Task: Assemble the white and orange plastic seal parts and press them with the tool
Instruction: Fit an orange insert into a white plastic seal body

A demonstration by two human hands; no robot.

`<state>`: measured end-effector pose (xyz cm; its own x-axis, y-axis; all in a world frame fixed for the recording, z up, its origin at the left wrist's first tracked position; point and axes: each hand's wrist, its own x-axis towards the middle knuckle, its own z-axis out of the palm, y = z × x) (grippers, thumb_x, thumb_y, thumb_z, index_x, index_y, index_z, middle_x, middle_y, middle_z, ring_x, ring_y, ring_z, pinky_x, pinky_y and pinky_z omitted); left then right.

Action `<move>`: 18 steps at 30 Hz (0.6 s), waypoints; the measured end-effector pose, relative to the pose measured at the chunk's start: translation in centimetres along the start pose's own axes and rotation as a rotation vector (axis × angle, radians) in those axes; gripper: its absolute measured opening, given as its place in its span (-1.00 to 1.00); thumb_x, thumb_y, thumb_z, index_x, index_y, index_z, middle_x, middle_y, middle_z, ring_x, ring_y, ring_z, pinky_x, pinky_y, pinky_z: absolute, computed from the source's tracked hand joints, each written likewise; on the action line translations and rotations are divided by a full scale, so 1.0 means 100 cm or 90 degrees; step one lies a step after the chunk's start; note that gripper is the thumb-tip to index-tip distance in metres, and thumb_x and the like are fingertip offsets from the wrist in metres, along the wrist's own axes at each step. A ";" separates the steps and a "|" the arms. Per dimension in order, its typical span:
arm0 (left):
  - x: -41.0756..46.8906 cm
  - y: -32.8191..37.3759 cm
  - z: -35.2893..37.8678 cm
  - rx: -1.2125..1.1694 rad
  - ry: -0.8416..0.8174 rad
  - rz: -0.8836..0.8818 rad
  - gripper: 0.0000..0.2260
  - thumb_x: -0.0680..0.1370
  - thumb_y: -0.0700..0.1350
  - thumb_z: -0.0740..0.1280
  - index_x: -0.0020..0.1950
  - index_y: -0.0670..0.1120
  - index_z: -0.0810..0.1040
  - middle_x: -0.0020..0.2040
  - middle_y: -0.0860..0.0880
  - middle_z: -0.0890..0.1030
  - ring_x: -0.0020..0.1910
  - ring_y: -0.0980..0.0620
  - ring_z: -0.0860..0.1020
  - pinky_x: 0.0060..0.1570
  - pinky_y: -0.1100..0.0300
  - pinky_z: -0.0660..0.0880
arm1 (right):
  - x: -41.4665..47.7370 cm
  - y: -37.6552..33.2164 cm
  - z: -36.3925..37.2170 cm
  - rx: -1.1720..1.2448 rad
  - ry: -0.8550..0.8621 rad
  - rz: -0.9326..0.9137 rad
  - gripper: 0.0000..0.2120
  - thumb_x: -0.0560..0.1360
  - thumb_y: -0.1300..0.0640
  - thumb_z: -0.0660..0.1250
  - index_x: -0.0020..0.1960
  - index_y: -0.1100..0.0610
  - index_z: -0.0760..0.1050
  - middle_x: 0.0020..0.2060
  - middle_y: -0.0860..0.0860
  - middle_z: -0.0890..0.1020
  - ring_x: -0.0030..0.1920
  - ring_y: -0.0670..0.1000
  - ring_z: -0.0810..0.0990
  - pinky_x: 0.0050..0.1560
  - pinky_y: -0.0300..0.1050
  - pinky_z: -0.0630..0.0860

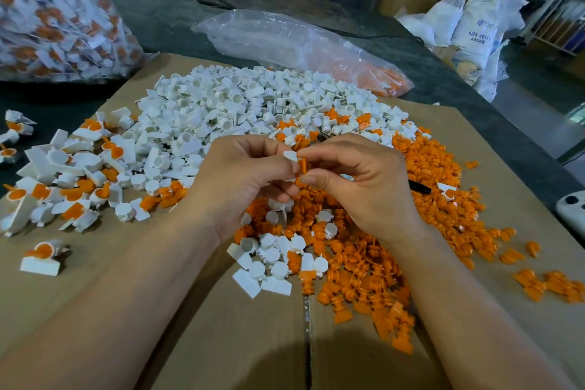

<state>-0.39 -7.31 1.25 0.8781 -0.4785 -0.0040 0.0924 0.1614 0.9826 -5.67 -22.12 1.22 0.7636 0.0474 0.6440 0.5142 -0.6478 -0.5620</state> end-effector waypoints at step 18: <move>0.000 0.004 -0.004 -0.068 0.032 0.015 -0.87 0.38 -0.43 0.34 -0.29 -0.22 0.51 -0.52 -0.03 0.55 -0.56 0.08 0.53 -0.56 0.35 0.43 | 0.005 0.029 -0.052 -0.380 -0.291 0.448 -0.23 0.28 -0.29 0.34 0.37 0.07 0.32 0.30 0.01 0.42 0.26 0.01 0.40 0.14 -0.11 0.35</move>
<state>-0.18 -6.92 1.60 0.9031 -0.4294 0.0075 0.1180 0.2647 0.9571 -5.80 -27.98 2.62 0.9568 -0.2845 -0.0604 -0.2891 -0.9071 -0.3059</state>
